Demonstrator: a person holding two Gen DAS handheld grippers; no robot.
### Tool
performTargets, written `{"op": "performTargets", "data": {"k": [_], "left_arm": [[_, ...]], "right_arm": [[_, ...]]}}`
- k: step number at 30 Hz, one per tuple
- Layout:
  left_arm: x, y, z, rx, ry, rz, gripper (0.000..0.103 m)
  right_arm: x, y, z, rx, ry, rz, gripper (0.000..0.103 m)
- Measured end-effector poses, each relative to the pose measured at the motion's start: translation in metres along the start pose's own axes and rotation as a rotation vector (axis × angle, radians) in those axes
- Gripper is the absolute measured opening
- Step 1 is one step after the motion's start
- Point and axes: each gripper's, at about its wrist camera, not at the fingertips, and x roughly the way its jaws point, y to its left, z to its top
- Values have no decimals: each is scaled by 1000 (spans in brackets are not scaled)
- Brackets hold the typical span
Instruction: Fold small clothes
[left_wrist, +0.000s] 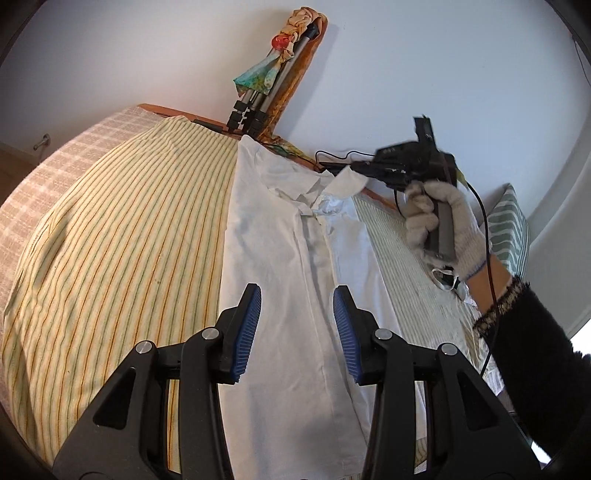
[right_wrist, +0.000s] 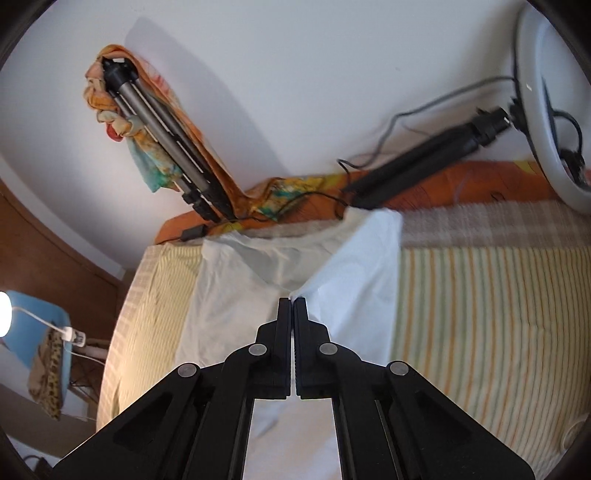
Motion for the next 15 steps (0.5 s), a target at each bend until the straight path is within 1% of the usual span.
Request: {"op": "performTargets", "data": {"k": [3, 6, 11, 12, 14, 15], "left_arm": [[1, 2, 2, -10, 1, -4, 40], [0, 4, 3, -20, 5, -13, 40], [-1, 3, 4, -12, 2, -4, 40], [-1, 4, 4, -17, 6, -8, 40], [-1, 5, 4, -20, 9, -6, 40], [-1, 5, 4, -19, 8, 0, 40]], "right_arm": [[23, 17, 12, -11, 28, -12, 0], [48, 27, 14, -24, 57, -23, 0], [89, 35, 13, -47, 100, -56, 0], [93, 32, 12, -37, 108, -53, 1], [103, 24, 12, 3, 141, -16, 3], [104, 22, 13, 16, 155, 0, 8]]}}
